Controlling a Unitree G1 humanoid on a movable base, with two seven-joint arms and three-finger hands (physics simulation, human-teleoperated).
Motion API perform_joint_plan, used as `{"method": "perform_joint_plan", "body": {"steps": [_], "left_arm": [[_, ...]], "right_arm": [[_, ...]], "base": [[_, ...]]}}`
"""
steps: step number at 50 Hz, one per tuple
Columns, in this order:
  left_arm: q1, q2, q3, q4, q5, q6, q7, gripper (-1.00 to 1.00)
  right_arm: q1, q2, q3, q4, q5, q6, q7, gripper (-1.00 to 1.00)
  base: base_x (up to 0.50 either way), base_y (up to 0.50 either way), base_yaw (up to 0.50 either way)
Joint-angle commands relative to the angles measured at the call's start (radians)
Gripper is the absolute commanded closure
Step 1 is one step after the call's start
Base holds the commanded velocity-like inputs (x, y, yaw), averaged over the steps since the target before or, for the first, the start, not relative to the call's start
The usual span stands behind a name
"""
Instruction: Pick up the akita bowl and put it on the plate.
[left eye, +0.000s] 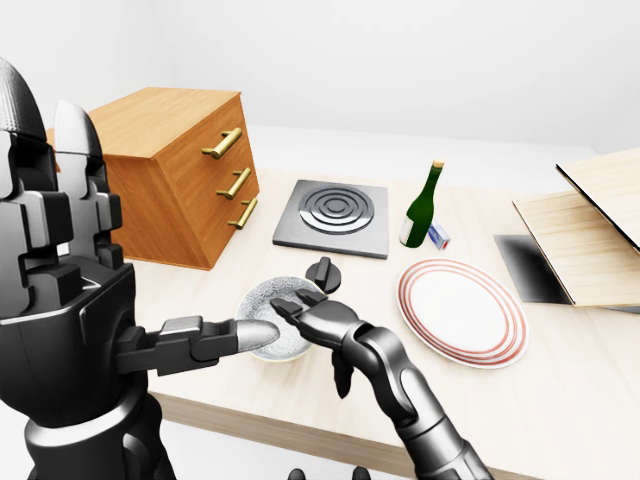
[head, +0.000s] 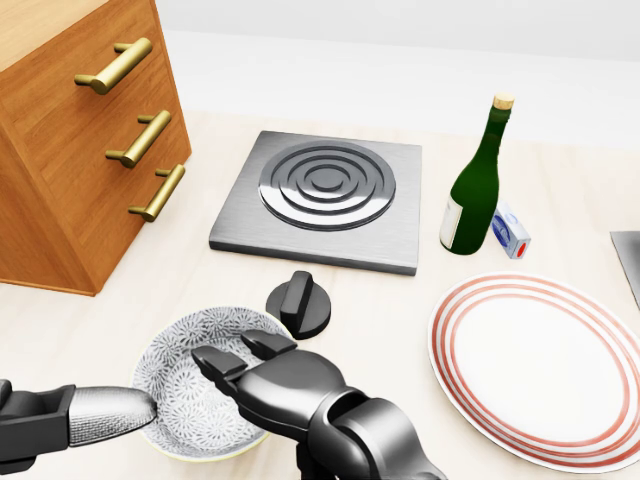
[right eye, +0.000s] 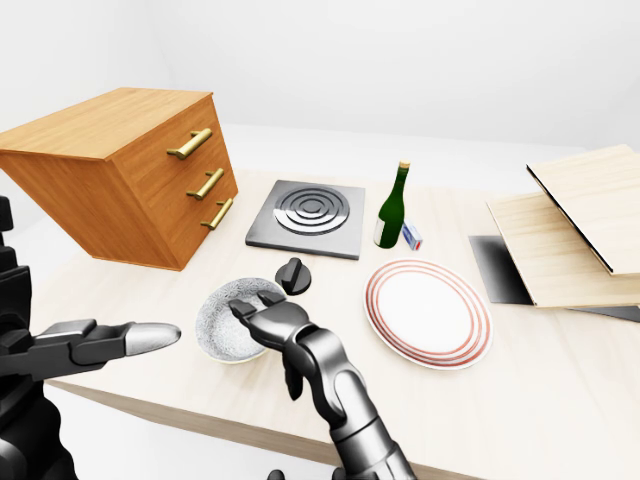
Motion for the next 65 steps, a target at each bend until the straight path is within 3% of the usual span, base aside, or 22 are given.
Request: {"method": "perform_joint_plan", "body": {"steps": [1, 6, 14, 21, 22, 23, 25, 26, 27, 31, 34, 38, 53, 65], "left_arm": [[0.017, -0.007, -0.001, 0.000, 0.001, 0.000, -0.004, -1.00], [0.027, -0.012, 0.003, 0.000, -0.002, 0.000, -0.007, -1.00], [0.047, -0.018, 0.006, 0.000, -0.006, 0.000, -0.010, -1.00], [0.055, -0.021, 0.008, 0.000, -0.009, 0.000, -0.012, -1.00], [0.055, -0.021, 0.008, 0.000, -0.009, 0.000, -0.012, -1.00], [0.063, -0.022, 0.009, 0.000, -0.009, 0.000, -0.012, -1.00], [0.076, -0.026, 0.011, 0.000, -0.013, 0.000, -0.014, -1.00], [0.078, -0.027, 0.011, 0.000, -0.013, 0.000, -0.015, -1.00], [0.083, -0.028, 0.010, 0.000, -0.013, 0.000, -0.017, -1.00], [0.095, -0.032, 0.003, 0.000, -0.010, 0.000, -0.018, -1.00], [0.101, -0.035, -0.002, 0.000, -0.008, 0.000, -0.019, -1.00], [0.104, -0.035, -0.015, 0.000, 0.002, 0.000, -0.020, -1.00], [0.107, -0.043, -0.032, 0.000, 0.017, 0.000, -0.030, -1.00], [0.100, -0.036, -0.041, 0.000, 0.022, 0.000, -0.024, -1.00]], "right_arm": [[-0.035, 0.028, -0.021, 0.090, -0.081, 0.000, 0.000, -1.00], [-0.028, 0.042, -0.003, 0.109, -0.112, 0.000, 0.000, -1.00], [-0.004, 0.053, 0.032, 0.169, -0.188, 0.000, -0.123, -1.00], [-0.002, 0.067, 0.058, 0.270, -0.289, 0.000, -0.336, -1.00], [0.000, 0.073, 0.058, 0.277, -0.284, 0.000, -0.344, -0.75], [0.000, 0.077, 0.060, 0.283, -0.288, 0.000, -0.360, -0.36], [-0.012, 0.077, 0.056, 0.302, -0.307, 0.000, -0.424, 0.11], [-0.016, 0.079, 0.054, 0.309, -0.307, 0.000, -0.436, 0.12], [-0.033, 0.087, 0.039, 0.335, -0.302, 0.000, -0.462, 0.35], [-0.145, 0.088, -0.011, 0.488, -0.337, 0.000, -0.649, 0.57], [-0.187, 0.076, -0.042, 0.547, -0.321, 0.000, -0.673, 1.00], [-0.208, 0.072, -0.073, 0.539, -0.274, 0.000, -0.632, 1.00], [-0.179, 0.083, -0.062, 0.476, -0.202, 0.000, -0.536, 1.00], [-0.189, 0.076, -0.057, 0.498, -0.217, 0.000, -0.597, 1.00]], "base": [[0.00, 0.00, 0.00], [0.00, 0.00, 0.00], [0.00, 0.00, 0.00], [0.00, 0.00, 0.00], [0.00, 0.00, 0.00], [0.00, 0.00, 0.00], [0.00, 0.00, 0.00], [0.00, 0.00, 0.00], [0.00, 0.00, 0.00], [0.00, 0.00, 0.00], [0.00, 0.00, 0.00], [0.00, 0.00, 0.00], [0.00, 0.00, 0.00], [0.00, 0.00, 0.00]]}}
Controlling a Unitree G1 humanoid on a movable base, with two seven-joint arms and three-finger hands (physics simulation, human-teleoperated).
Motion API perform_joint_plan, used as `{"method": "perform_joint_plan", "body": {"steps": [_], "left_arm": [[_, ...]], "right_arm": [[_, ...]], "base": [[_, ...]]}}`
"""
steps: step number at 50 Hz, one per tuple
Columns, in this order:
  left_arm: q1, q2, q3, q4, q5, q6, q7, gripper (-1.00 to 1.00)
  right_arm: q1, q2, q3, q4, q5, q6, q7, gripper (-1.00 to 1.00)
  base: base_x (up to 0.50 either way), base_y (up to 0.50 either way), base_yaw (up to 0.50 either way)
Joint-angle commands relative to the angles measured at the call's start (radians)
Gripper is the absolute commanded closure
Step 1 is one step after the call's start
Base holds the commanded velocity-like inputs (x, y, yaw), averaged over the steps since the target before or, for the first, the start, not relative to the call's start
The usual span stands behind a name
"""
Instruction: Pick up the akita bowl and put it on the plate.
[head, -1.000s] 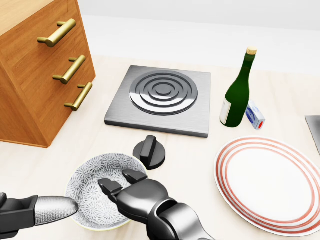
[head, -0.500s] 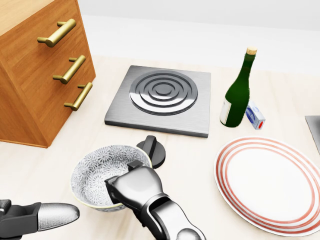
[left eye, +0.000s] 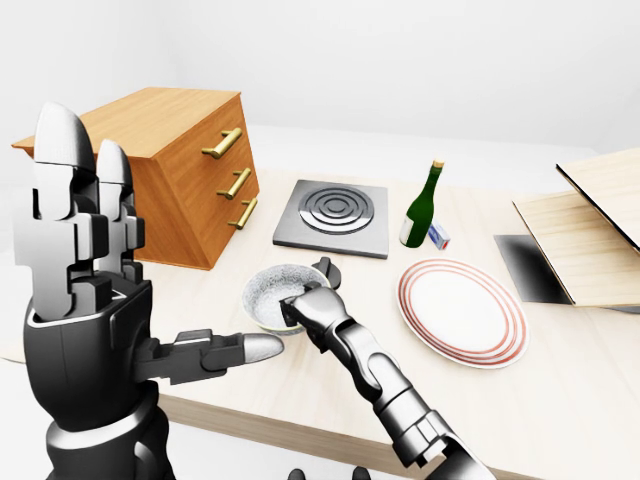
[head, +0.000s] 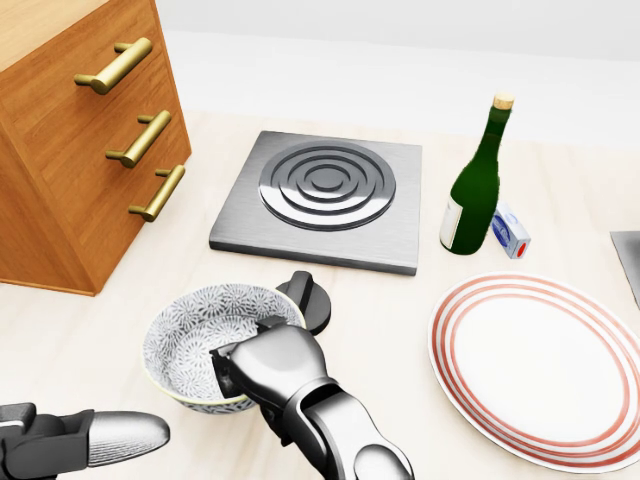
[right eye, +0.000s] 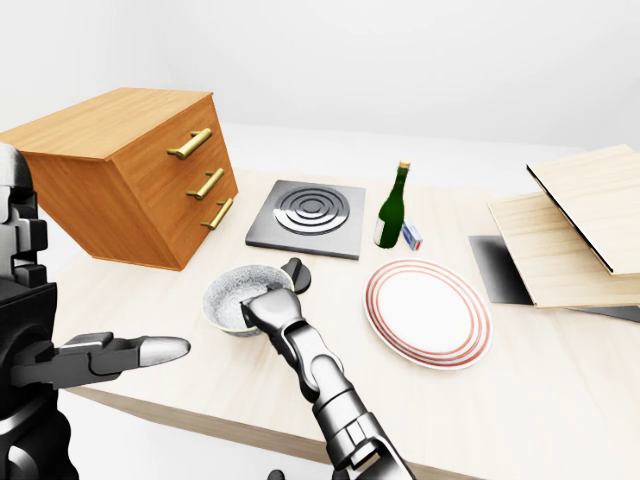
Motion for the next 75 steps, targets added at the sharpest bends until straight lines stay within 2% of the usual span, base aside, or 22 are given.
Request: {"method": "perform_joint_plan", "body": {"steps": [1, 14, 15, 16, 17, 20, 26, 30, 36, 42, 50, 53, 59, 71, 75], "left_arm": [[-0.003, 0.004, -0.008, 0.000, 0.009, 0.000, 0.003, -1.00], [-0.022, 0.008, 0.007, 0.000, 0.000, 0.000, -0.002, -1.00], [-0.024, 0.007, 0.008, 0.000, -0.001, 0.000, -0.003, -1.00], [-0.025, 0.008, 0.008, 0.000, 0.000, 0.000, -0.003, -1.00], [-0.028, 0.009, 0.008, 0.000, 0.000, 0.000, -0.004, -1.00], [-0.039, 0.011, 0.011, 0.000, -0.002, 0.000, -0.004, -1.00], [-0.052, 0.017, 0.018, 0.000, -0.006, 0.000, -0.004, -1.00], [-0.058, 0.020, 0.020, 0.000, -0.008, 0.000, -0.004, -1.00], [-0.070, 0.023, 0.017, 0.000, -0.002, 0.000, -0.002, -1.00], [-0.072, 0.025, 0.013, 0.000, 0.001, 0.000, 0.001, -1.00], [-0.073, 0.028, -0.010, 0.000, 0.014, 0.000, 0.010, -1.00], [-0.074, 0.025, -0.018, 0.000, 0.024, 0.000, 0.014, -1.00], [-0.074, 0.022, -0.018, 0.000, 0.026, 0.000, 0.014, -1.00], [-0.069, 0.019, -0.029, 0.000, 0.033, 0.000, 0.017, -1.00], [-0.079, 0.023, -0.034, 0.000, 0.040, 0.000, 0.018, -1.00]], "right_arm": [[-0.010, -0.008, -0.027, 0.014, -0.052, 0.000, -0.044, 1.00], [-0.013, -0.007, -0.030, 0.022, -0.049, 0.000, -0.097, 1.00], [0.040, 0.037, -0.033, -0.247, 0.081, 0.000, 0.202, 1.00], [0.037, 0.053, -0.028, -0.318, 0.123, 0.000, 0.291, 1.00], [0.025, 0.059, -0.024, -0.346, 0.145, 0.000, 0.327, 1.00], [-0.016, 0.061, -0.025, -0.339, 0.179, 0.000, 0.348, 1.00], [0.031, 0.077, 0.014, -0.475, 0.209, 0.000, 0.435, 1.00], [-0.017, 0.084, -0.003, -0.462, 0.239, 0.000, 0.456, 1.00], [-0.027, 0.083, -0.010, -0.516, 0.278, 0.000, 0.514, 1.00], [-0.092, 0.036, -0.073, -0.489, 0.329, 0.000, 0.534, 1.00], [-0.142, -0.072, -0.164, -0.559, 0.477, 0.000, 0.545, 1.00], [-0.123, -0.083, -0.170, -0.663, 0.550, 0.000, 0.545, 1.00], [-0.137, -0.115, -0.200, -0.706, 0.618, 0.000, 0.545, 1.00], [-0.112, -0.242, -0.295, -0.777, 0.783, 0.000, 0.545, 1.00], [-0.055, -0.271, -0.312, -0.824, 0.821, 0.000, 0.545, 1.00]], "base": [[0.00, 0.00, 0.00], [0.00, 0.00, 0.00], [0.00, 0.00, 0.00], [0.00, 0.00, 0.00], [0.00, 0.00, 0.00], [0.00, 0.00, 0.00], [0.00, 0.00, 0.00], [0.00, 0.00, 0.00], [0.00, 0.00, 0.00], [0.00, 0.00, 0.00], [0.00, 0.00, 0.00], [0.00, 0.00, 0.00], [0.00, 0.00, 0.00], [0.00, 0.00, 0.00], [0.00, 0.00, 0.00]]}}
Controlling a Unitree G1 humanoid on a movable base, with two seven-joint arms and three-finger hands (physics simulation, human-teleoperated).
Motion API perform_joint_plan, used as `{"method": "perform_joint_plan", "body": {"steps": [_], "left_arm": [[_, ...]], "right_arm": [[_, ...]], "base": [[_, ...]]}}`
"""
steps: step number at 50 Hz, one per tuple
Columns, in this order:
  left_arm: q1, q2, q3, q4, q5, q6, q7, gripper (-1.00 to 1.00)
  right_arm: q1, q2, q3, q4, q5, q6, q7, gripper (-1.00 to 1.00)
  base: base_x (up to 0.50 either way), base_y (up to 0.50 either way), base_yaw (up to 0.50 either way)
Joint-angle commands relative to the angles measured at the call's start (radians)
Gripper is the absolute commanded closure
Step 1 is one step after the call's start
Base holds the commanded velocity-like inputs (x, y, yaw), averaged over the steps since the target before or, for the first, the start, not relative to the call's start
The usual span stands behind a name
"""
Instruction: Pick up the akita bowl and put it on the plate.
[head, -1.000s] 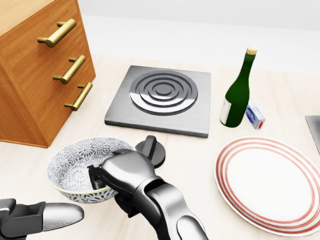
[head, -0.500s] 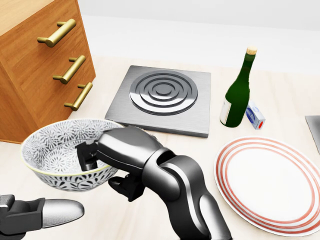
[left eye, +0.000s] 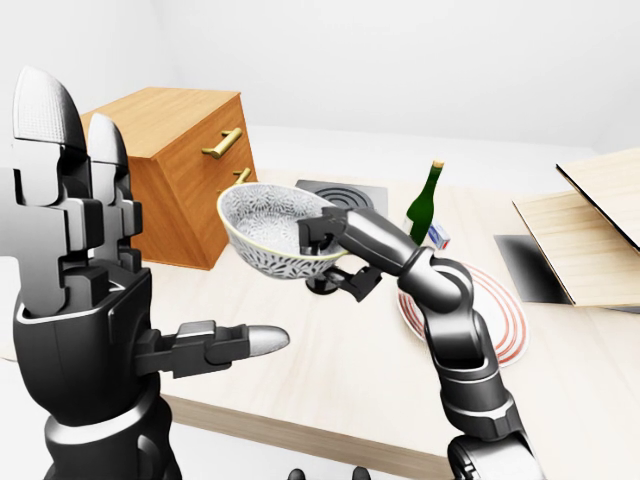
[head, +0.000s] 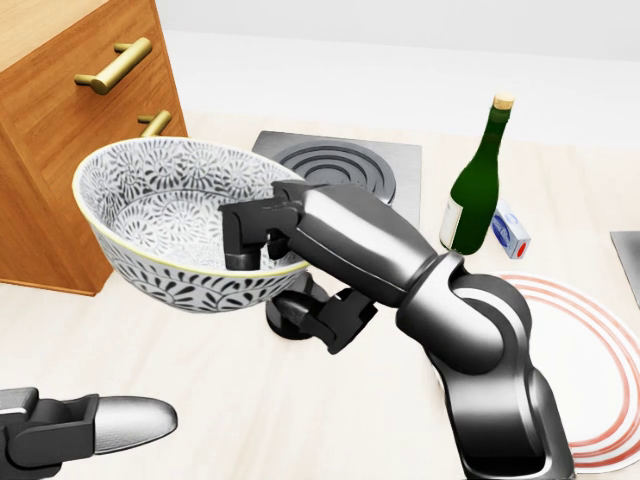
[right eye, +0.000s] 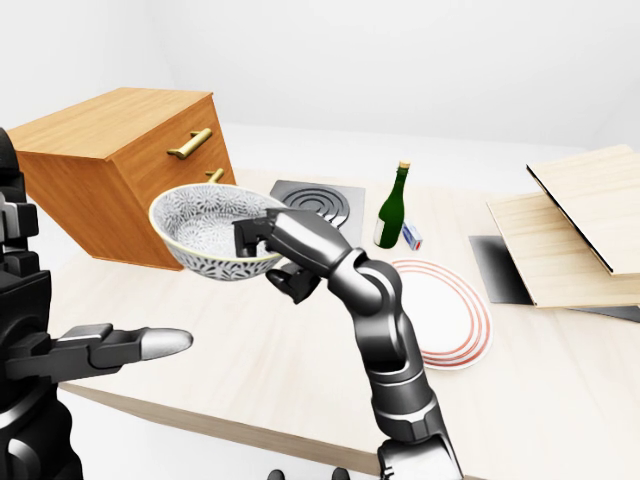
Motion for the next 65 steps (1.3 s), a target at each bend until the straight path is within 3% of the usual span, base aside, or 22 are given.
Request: {"method": "perform_joint_plan", "body": {"steps": [1, 14, 26, 50, 65], "left_arm": [[-0.010, 0.002, -0.012, 0.000, 0.010, 0.000, 0.006, -1.00], [-0.026, 0.006, -0.007, 0.000, 0.009, 0.000, 0.009, -1.00], [-0.050, 0.015, -0.010, 0.000, 0.009, 0.000, 0.011, -1.00], [-0.052, 0.011, -0.030, 0.000, 0.033, 0.000, 0.019, -1.00], [-0.053, 0.012, -0.038, 0.000, 0.040, 0.000, 0.023, -1.00]], "right_arm": [[0.074, -0.092, -0.075, -0.113, 0.115, 0.000, 0.000, 1.00], [0.282, -0.159, -0.144, -0.246, 0.243, 0.000, 0.000, 1.00], [0.436, -0.216, -0.247, -0.228, 0.338, 0.000, 0.000, 1.00], [0.403, -0.335, -0.429, -0.041, 0.426, 0.000, 0.000, 1.00], [0.394, -0.403, -0.494, 0.151, 0.348, 0.000, 0.000, 1.00]], "base": [[0.00, 0.00, 0.00], [0.00, 0.00, 0.00], [0.00, 0.00, 0.00], [0.00, 0.00, 0.00], [0.00, 0.00, 0.00]]}}
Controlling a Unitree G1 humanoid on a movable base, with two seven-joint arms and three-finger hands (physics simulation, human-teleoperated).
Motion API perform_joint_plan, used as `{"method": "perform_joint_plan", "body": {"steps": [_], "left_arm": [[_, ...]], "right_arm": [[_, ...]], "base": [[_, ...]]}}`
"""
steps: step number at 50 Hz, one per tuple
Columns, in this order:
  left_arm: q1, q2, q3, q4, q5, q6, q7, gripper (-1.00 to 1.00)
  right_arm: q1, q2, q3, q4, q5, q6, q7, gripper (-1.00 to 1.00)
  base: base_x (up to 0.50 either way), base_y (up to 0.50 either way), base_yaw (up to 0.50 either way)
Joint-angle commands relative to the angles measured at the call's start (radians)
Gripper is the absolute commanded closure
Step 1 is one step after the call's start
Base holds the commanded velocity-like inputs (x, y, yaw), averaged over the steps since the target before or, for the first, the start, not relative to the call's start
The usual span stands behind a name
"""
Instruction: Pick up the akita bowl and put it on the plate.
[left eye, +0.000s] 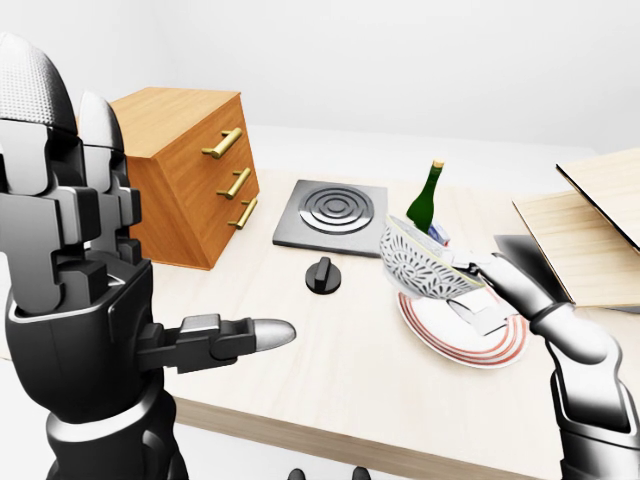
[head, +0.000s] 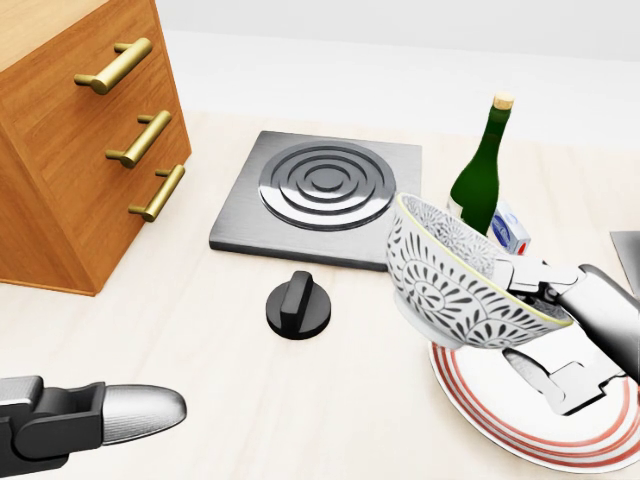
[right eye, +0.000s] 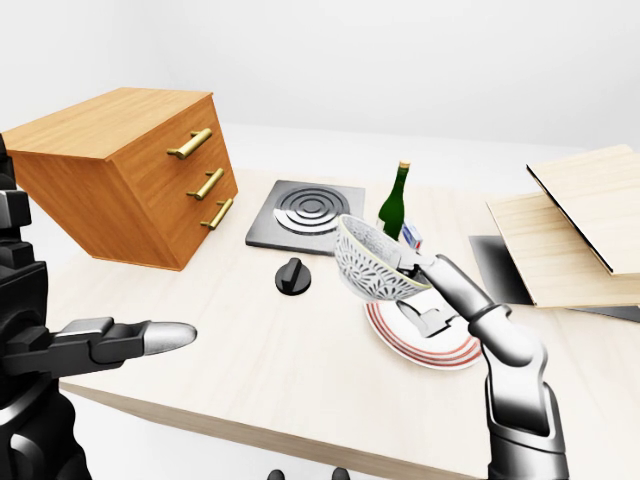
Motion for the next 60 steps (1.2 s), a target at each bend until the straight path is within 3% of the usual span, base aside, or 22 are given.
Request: {"method": "perform_joint_plan", "body": {"steps": [1, 13, 22, 50, 53, 57, 60], "left_arm": [[-0.001, 0.000, -0.008, 0.000, 0.007, 0.000, 0.002, -1.00], [-0.014, -0.016, 0.011, 0.000, 0.015, 0.000, -0.021, -1.00], [-0.030, -0.005, 0.001, 0.000, 0.014, 0.000, -0.010, -1.00], [-0.042, 0.006, 0.007, 0.000, 0.002, 0.000, 0.000, -1.00], [-0.041, 0.005, 0.005, 0.000, 0.003, 0.000, -0.001, -1.00], [-0.034, 0.002, 0.003, 0.000, 0.005, 0.000, 0.000, -1.00], [-0.031, 0.003, 0.002, 0.000, 0.008, 0.000, -0.001, -1.00]], "right_arm": [[-0.012, -0.054, -0.064, 0.121, -0.057, -0.001, 0.000, 1.00], [-0.080, -0.139, -0.099, 0.336, -0.234, -0.001, 0.000, 1.00], [-0.063, -0.197, -0.122, 0.346, -0.239, -0.001, 0.000, 1.00], [-0.039, -0.150, -0.116, 0.239, -0.126, -0.001, 0.000, 1.00], [-0.079, -0.144, -0.126, 0.322, -0.218, -0.001, 0.000, 1.00], [-0.156, -0.141, -0.143, 0.443, -0.448, -0.001, 0.000, 1.00], [-0.177, -0.166, -0.111, 0.475, -0.558, -0.001, 0.000, 1.00]], "base": [[0.00, 0.00, 0.00], [0.00, 0.00, 0.00], [0.00, 0.00, 0.00], [0.00, 0.00, 0.00], [0.00, 0.00, 0.00], [0.00, 0.00, 0.00], [0.00, 0.00, 0.00]]}}
